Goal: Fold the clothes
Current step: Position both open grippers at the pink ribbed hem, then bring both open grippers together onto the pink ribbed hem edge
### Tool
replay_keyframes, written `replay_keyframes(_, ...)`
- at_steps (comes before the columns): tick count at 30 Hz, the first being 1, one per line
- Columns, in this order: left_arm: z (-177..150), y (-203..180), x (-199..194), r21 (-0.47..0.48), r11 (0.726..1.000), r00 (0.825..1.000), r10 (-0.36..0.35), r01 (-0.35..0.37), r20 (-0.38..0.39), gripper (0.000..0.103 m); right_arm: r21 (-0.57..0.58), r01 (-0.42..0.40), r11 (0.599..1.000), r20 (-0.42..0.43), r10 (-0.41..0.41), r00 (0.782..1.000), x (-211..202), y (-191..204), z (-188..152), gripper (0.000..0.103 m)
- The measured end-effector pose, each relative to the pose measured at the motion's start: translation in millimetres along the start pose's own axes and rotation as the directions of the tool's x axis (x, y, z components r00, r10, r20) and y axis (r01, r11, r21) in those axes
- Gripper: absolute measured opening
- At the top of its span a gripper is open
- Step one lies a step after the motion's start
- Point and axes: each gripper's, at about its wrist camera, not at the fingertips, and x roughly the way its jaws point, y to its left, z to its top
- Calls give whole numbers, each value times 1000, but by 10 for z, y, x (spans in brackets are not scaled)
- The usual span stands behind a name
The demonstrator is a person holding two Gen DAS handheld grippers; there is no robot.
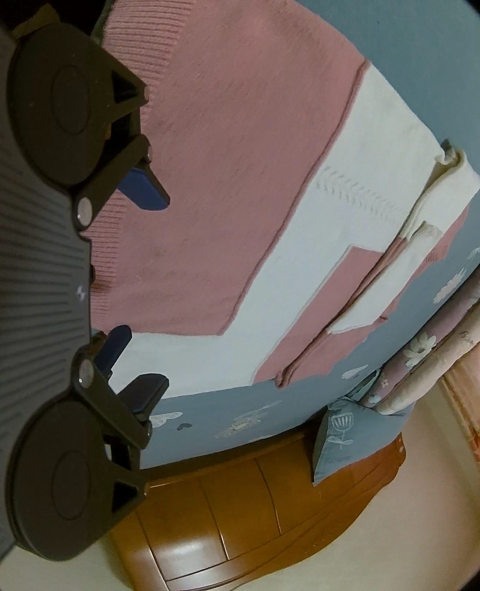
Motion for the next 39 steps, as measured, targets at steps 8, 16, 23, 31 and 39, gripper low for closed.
replay_keyframes(8,-20,-36,-21,36,999,999,37,-38,3,95,-147,86,985,6,-86,996,53,192,-87,103)
replay_keyframes(16,73,-163,-182,157,983,995,96,-97,19,95,-97,64,993,54,-59,997,-94,138,-6,103)
replay_keyframes(23,574,-192,-718,308,949,997,64,-70,31,95,-345,79,935,194,-11,981,-225,582,86,102)
replay_keyframes(31,759,-32,-1272,494,837,957,110,-236,270,95,-570,-73,819,102,158,982,180,1205,86,84)
replay_keyframes(39,750,228,-1410,640,694,937,156,-330,313,95,-677,-197,709,-31,240,970,428,1578,29,80)
